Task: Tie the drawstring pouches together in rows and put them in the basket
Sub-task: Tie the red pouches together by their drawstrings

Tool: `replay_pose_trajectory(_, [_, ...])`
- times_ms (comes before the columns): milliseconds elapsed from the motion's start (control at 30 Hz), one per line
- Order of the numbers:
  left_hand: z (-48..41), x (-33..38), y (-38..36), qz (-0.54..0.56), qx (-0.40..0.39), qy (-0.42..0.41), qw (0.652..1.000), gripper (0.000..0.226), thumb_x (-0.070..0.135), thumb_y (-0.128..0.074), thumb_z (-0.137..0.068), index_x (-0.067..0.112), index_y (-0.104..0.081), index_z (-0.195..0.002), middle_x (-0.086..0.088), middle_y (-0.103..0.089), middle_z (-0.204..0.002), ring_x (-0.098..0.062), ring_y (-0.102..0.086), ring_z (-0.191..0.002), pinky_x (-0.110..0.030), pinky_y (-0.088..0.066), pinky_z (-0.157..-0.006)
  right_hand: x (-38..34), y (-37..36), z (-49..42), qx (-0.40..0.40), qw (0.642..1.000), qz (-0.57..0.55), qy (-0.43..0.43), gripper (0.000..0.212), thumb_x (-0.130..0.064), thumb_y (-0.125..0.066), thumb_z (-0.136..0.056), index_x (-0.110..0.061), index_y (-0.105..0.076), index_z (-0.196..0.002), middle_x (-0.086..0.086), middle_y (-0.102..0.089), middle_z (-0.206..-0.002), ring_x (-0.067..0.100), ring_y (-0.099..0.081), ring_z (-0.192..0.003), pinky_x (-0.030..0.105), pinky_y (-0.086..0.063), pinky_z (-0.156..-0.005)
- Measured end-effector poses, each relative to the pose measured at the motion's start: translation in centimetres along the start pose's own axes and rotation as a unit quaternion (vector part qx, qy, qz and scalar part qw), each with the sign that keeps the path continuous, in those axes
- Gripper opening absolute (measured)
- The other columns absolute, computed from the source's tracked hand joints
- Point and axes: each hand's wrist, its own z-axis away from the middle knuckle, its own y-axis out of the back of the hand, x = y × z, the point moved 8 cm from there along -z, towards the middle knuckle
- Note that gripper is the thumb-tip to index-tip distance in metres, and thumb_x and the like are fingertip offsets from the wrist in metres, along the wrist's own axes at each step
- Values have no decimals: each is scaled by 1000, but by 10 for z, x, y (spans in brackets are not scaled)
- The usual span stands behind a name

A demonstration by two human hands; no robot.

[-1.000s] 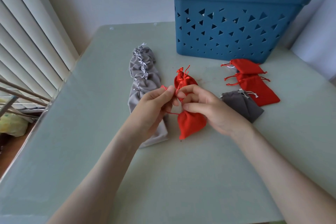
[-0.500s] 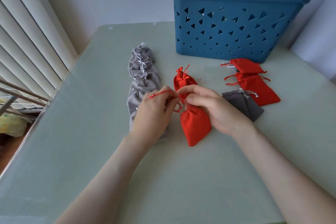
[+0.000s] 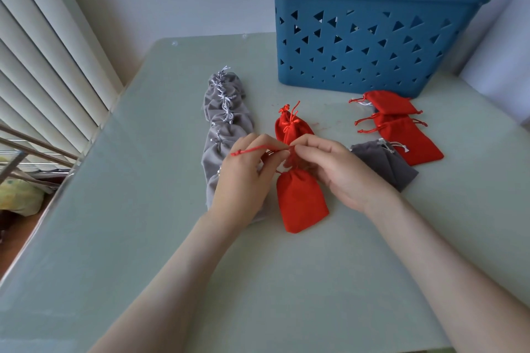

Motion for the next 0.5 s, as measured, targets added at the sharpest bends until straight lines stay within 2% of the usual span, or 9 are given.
replay_pose_trajectory(100, [1, 2, 0, 24, 2, 15, 1000, 14, 26, -59, -87, 20, -72, -91, 11, -68, -84, -10, -61, -84, -28, -48, -76, -4, 3, -1, 31, 998, -56, 8, 24, -3, -39, -97, -11, -56, -82, -1, -67, -73, 12, -62, -71, 25, -43, -69])
replay_pose_trajectory(233, [3, -5, 1, 67, 6, 77, 995, 17, 39, -52, -89, 35, -69, -89, 16, -69, -79, -12, -64, -76, -36, -52, -75, -5, 12, -2, 83, 981, -174, 1, 28, -4, -33, -96, -12, -46, -72, 9, -70, -81, 19, -66, -76, 30, -47, -76])
replay_pose_trajectory(300, [3, -10, 2, 100, 15, 112, 989, 18, 36, -52, -92, 34, -68, -84, 15, -69, -81, -10, -64, -76, -34, -52, -77, -7, 16, -1, 88, 959, -269, 4, 25, -9, -35, -92, -14, -43, -70, 8, -72, -83, 20, -68, -82, 30, -49, -80])
replay_pose_trajectory(367, [2, -16, 4, 142, 36, 157, 977, 22, 22, -52, -97, 27, -65, -80, 14, -69, -76, -4, -63, -71, -23, -49, -72, -11, 22, 1, 95, 915, -392, 21, 16, -12, -41, -81, -14, -45, -66, 6, -69, -75, 21, -70, -84, 32, -54, -81])
replay_pose_trajectory(433, [2, -21, 11, 179, 74, 190, 963, 29, 12, -49, -98, 19, -61, -73, 8, -66, -68, 1, -59, -62, -13, -45, -64, -11, 35, 2, 119, 864, -488, 36, 11, -12, -42, -75, -13, -43, -64, 3, -56, -57, 19, -67, -63, 31, -59, -68])
replay_pose_trajectory(500, [3, -22, 14, 173, 89, 189, 962, 33, 10, -48, -99, 18, -59, -69, 6, -64, -66, 1, -57, -59, -11, -44, -62, -7, 42, 0, 130, 845, -518, 22, 10, -9, -39, -74, -14, -38, -65, -2, -38, -48, 11, -46, -41, 23, -51, -49])
